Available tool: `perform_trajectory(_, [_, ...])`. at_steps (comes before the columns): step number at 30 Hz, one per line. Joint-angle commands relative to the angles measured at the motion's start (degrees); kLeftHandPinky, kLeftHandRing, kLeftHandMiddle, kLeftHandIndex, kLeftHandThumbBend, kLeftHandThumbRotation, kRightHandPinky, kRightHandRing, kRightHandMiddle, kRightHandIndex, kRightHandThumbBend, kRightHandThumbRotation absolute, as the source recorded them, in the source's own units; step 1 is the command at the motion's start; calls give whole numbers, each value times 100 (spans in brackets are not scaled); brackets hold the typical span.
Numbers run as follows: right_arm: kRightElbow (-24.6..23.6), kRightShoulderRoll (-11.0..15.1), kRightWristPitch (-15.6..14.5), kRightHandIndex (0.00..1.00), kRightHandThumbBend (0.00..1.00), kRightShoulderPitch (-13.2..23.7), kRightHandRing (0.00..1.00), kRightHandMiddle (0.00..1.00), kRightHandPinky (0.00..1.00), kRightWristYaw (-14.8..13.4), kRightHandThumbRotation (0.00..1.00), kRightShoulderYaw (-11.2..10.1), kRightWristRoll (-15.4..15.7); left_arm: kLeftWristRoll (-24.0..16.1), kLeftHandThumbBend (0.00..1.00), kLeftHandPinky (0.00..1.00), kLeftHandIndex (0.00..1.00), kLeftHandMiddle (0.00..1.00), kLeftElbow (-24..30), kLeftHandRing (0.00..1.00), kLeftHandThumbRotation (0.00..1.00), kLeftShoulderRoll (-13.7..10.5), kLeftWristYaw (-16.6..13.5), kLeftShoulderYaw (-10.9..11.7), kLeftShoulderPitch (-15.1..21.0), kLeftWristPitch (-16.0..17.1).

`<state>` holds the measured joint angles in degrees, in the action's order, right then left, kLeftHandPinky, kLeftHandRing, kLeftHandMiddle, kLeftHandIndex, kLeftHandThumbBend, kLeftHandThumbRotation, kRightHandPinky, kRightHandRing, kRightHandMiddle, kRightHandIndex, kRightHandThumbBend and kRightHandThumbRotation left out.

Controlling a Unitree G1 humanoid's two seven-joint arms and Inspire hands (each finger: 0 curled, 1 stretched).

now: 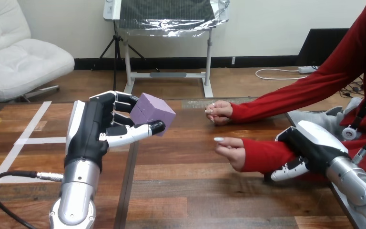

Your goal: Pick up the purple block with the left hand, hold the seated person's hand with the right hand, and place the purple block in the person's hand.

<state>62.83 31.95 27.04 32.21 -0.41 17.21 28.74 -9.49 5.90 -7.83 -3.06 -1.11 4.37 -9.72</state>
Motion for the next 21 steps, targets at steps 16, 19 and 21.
perform_trajectory(16, [-918,251,44,36,70,241,28,34,23,183,18,-411,-378,-16,60,35,46,42,-351,40,0,24,-25,-34,480,364])
perform_trajectory(19, [-1015,264,12,37,71,240,29,35,24,251,21,-452,-411,21,60,35,46,42,-374,40,0,57,-23,-23,496,358])
perform_trajectory(21, [-1123,273,-51,37,71,240,29,36,24,279,22,-457,-398,45,60,35,46,42,-413,39,0,63,-15,-15,518,365])
